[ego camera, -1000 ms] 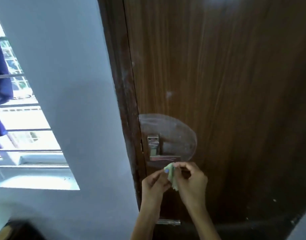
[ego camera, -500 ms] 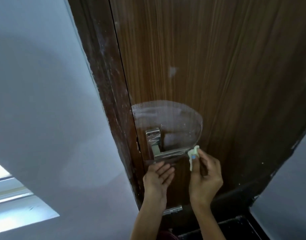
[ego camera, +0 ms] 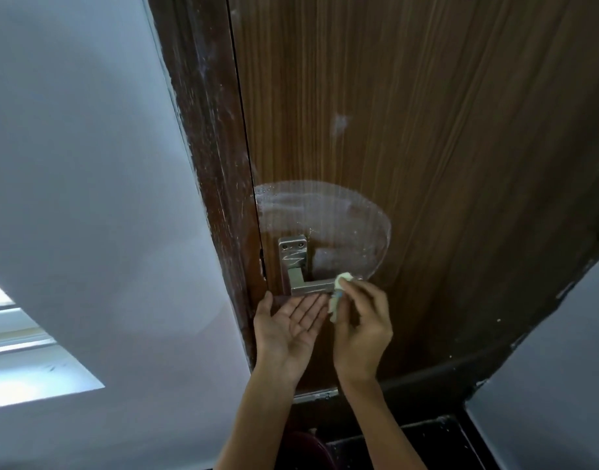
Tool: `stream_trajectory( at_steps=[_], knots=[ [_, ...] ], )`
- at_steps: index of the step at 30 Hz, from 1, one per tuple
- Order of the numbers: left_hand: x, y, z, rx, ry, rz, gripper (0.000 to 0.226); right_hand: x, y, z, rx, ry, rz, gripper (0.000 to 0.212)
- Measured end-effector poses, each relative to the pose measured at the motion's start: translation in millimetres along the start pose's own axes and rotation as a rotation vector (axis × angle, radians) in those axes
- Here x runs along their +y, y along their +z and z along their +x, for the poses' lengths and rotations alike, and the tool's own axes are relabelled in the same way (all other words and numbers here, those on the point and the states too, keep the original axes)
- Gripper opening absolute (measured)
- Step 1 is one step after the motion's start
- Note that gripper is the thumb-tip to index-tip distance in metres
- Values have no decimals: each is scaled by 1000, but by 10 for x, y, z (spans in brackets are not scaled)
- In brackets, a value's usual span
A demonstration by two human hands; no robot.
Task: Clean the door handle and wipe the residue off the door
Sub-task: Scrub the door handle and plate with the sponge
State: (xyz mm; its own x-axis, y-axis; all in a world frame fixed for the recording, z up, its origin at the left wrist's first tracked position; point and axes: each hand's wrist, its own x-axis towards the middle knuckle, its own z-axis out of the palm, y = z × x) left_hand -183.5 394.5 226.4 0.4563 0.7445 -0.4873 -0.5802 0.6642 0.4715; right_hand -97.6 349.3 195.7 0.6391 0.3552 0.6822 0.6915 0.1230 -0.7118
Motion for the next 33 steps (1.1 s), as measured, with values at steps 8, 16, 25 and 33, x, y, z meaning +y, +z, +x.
stream_trajectory(
  at_steps=[8,16,25,33],
  knots=[
    [-121,-100,-94,-103,54,-35,72,142,-156,105,-70,-43,-13,26],
    [-190,-80,-181,-105,112,-37,77,93,-106,56,-188,-109,18,22],
    [-55,6,-202,-25,51,50,70,-33,-1,1,-192,-128,17,22],
    [81,-27,-122,1,-32,120,57,-150,161,-119,-139,-125,21,22]
  ],
)
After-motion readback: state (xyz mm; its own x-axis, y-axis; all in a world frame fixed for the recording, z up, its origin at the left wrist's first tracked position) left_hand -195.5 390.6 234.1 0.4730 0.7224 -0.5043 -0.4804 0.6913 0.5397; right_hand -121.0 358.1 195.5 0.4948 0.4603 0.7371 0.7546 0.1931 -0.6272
